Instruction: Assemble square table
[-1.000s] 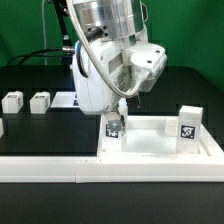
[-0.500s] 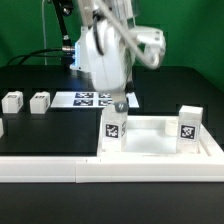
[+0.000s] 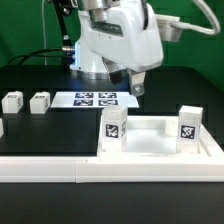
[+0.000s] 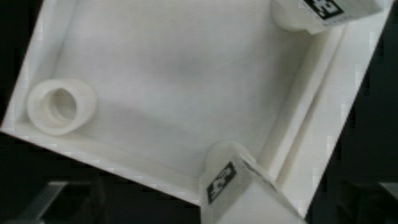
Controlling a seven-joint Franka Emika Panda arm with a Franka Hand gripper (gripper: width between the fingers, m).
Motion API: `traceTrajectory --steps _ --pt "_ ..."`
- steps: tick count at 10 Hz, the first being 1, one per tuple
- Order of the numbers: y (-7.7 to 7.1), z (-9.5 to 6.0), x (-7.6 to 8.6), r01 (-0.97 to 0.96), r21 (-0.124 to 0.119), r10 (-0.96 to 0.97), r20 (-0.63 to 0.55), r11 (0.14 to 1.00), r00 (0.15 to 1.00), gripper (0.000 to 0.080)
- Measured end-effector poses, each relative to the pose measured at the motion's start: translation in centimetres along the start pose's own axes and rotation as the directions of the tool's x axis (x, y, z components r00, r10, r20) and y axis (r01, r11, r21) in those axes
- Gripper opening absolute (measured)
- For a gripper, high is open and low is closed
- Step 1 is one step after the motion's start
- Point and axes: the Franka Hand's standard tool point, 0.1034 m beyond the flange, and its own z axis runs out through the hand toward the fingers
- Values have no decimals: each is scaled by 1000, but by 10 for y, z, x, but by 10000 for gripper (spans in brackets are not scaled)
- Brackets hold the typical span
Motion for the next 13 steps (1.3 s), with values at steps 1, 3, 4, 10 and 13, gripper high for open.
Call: traceTrajectory --steps 1,3,4,10,13 --pt "3 3 5 264 -14 -264 -25 965 964 649" --pt "1 6 -1 518 -18 -519 -19 855 855 649" --pt "4 7 3 557 -13 -557 -33 831 830 649" --pt "22 33 19 854 -134 -864 -81 503 496 649" --pt "40 66 28 872 -167 -888 -48 459 458 649"
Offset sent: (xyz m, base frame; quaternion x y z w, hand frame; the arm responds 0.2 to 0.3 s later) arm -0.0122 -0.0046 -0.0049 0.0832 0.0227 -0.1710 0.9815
